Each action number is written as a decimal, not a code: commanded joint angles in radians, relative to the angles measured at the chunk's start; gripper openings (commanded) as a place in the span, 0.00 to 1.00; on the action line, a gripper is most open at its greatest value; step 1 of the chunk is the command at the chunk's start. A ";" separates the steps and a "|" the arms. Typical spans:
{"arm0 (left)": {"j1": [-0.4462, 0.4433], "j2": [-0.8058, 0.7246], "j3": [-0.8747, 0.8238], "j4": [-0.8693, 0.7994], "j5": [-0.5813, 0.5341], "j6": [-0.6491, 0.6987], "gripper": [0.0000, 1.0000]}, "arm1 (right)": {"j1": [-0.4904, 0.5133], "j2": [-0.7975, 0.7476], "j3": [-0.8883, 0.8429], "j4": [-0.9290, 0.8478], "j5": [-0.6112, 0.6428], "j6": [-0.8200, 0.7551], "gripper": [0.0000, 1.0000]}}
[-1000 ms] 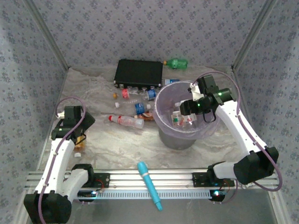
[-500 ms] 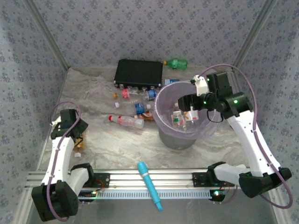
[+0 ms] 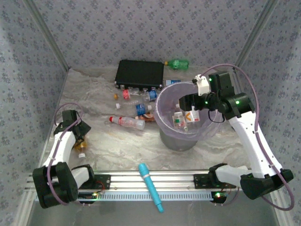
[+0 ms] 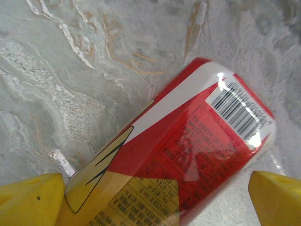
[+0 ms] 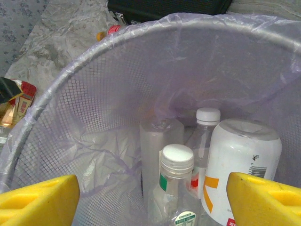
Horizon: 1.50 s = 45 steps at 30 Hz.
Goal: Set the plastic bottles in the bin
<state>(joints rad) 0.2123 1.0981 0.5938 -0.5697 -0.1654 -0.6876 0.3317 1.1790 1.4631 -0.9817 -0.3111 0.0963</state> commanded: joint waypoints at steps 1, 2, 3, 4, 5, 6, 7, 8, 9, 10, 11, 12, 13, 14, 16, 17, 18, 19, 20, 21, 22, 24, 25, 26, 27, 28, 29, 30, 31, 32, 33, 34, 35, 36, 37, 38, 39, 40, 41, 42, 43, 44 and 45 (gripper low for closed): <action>0.005 0.045 0.013 0.038 0.097 0.030 1.00 | -0.004 0.001 0.004 0.017 -0.014 0.014 0.83; 0.004 0.055 0.004 0.053 0.115 0.019 1.00 | -0.004 0.001 0.003 0.020 -0.013 0.016 0.83; 0.000 0.061 -0.003 0.065 0.130 0.009 1.00 | -0.004 0.001 0.003 0.020 -0.011 0.016 0.83; -0.008 0.065 -0.008 0.074 0.135 0.001 1.00 | -0.004 0.001 0.002 0.019 -0.011 0.016 0.83; -0.022 0.066 -0.011 0.080 0.136 -0.007 1.00 | -0.004 0.002 0.002 0.018 -0.008 0.016 0.83; -0.039 0.065 -0.011 0.083 0.135 -0.016 1.00 | -0.004 0.004 0.002 0.017 -0.005 0.016 0.83; -0.062 0.067 -0.011 0.083 0.134 -0.027 1.00 | -0.003 0.005 0.002 0.018 -0.004 0.016 0.83; -0.088 0.068 -0.010 0.086 0.132 -0.032 1.00 | -0.003 0.007 0.002 0.017 -0.003 0.016 0.83; -0.112 0.071 -0.007 0.083 0.123 -0.041 1.00 | -0.004 0.008 0.001 0.020 -0.004 0.016 0.83; -0.127 0.075 -0.006 0.081 0.118 -0.053 1.00 | -0.004 0.009 0.000 0.021 -0.003 0.017 0.83; -0.137 0.078 -0.010 0.080 0.124 -0.071 1.00 | -0.003 0.010 -0.001 0.025 -0.005 0.019 0.83; -0.146 0.075 -0.019 0.086 0.129 -0.089 1.00 | -0.003 0.011 -0.003 0.027 -0.005 0.019 0.83; -0.148 0.067 -0.034 0.097 0.130 -0.103 1.00 | -0.003 0.011 -0.005 0.026 -0.001 0.019 0.83; -0.149 0.057 -0.052 0.114 0.122 -0.121 1.00 | -0.004 0.011 -0.007 0.026 0.001 0.019 0.83; -0.149 0.046 -0.084 0.138 0.108 -0.154 1.00 | -0.003 0.011 -0.011 0.026 0.006 0.017 0.83; -0.148 0.047 -0.094 0.151 0.116 -0.168 1.00 | -0.005 0.013 -0.012 0.024 0.006 0.017 0.83; -0.150 0.050 -0.102 0.161 0.129 -0.183 1.00 | -0.003 0.012 -0.014 0.024 0.006 0.014 0.83; -0.151 0.053 -0.109 0.171 0.139 -0.200 1.00 | -0.003 0.011 -0.015 0.025 0.006 0.014 0.83; -0.156 0.054 -0.118 0.179 0.149 -0.216 1.00 | -0.004 0.011 -0.018 0.026 0.007 0.014 0.83; -0.162 0.051 -0.127 0.185 0.153 -0.233 1.00 | -0.004 0.010 -0.020 0.027 0.008 0.013 0.83; -0.168 0.047 -0.135 0.188 0.152 -0.245 1.00 | -0.003 0.009 -0.022 0.028 0.010 0.013 0.83; -0.175 0.029 -0.155 0.197 0.154 -0.265 1.00 | -0.004 0.009 -0.026 0.030 0.011 0.014 0.83; -0.175 0.023 -0.166 0.201 0.153 -0.274 1.00 | -0.003 0.011 -0.027 0.031 0.010 0.015 0.83; -0.175 0.013 -0.175 0.204 0.150 -0.283 1.00 | -0.003 0.014 -0.026 0.031 0.008 0.015 0.83; -0.176 0.007 -0.181 0.206 0.149 -0.292 1.00 | -0.003 0.015 -0.026 0.031 0.009 0.016 0.83; -0.176 0.002 -0.186 0.205 0.150 -0.297 1.00 | -0.004 0.017 -0.025 0.032 0.008 0.017 0.83; -0.176 -0.003 -0.189 0.205 0.152 -0.301 1.00 | -0.003 0.018 -0.026 0.036 0.009 0.019 0.83; -0.176 -0.009 -0.194 0.205 0.151 -0.304 1.00 | -0.003 0.017 -0.027 0.039 0.009 0.022 0.83; -0.177 -0.013 -0.195 0.203 0.150 -0.305 0.99 | -0.004 0.018 -0.028 0.042 0.008 0.023 0.83; -0.176 -0.017 -0.196 0.204 0.150 -0.306 0.97 | -0.004 0.018 -0.030 0.044 0.008 0.027 0.83; -0.177 -0.021 -0.196 0.203 0.148 -0.306 0.96 | -0.004 0.017 -0.032 0.048 0.009 0.029 0.83; -0.176 -0.023 -0.196 0.202 0.148 -0.308 0.94 | -0.004 0.018 -0.033 0.049 0.008 0.031 0.83; -0.176 -0.024 -0.197 0.202 0.149 -0.309 0.92 | -0.004 0.018 -0.034 0.050 0.008 0.033 0.83; -0.176 -0.027 -0.196 0.203 0.151 -0.311 0.89 | -0.003 0.017 -0.036 0.053 0.008 0.034 0.83; -0.177 -0.029 -0.196 0.202 0.152 -0.311 0.86 | -0.004 0.017 -0.038 0.056 0.010 0.037 0.83; -0.177 -0.033 -0.195 0.200 0.153 -0.311 0.83 | -0.003 0.019 -0.039 0.061 0.013 0.041 0.83; -0.176 -0.038 -0.196 0.199 0.152 -0.312 0.80 | -0.004 0.022 -0.038 0.064 0.016 0.045 0.83; -0.176 -0.043 -0.198 0.197 0.150 -0.315 0.77 | -0.004 0.023 -0.038 0.064 0.016 0.048 0.83; -0.177 -0.049 -0.197 0.196 0.150 -0.316 0.74 | -0.004 0.023 -0.035 0.067 0.016 0.053 0.83; -0.177 -0.054 -0.195 0.190 0.150 -0.315 0.72 | -0.004 0.024 -0.037 0.069 0.017 0.058 0.84; -0.178 -0.059 -0.191 0.187 0.150 -0.313 0.70 | -0.005 0.023 -0.037 0.071 0.020 0.063 0.84; -0.177 -0.064 -0.185 0.183 0.150 -0.309 0.69 | -0.009 0.021 -0.040 0.072 0.022 0.067 0.87; -0.176 -0.069 -0.176 0.177 0.150 -0.301 0.68 | -0.011 0.019 -0.044 0.079 0.022 0.072 0.90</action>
<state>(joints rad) 0.0433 1.0473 0.4152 -0.3668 -0.0658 -0.9817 0.3298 1.1995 1.4277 -0.9207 -0.3023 0.1429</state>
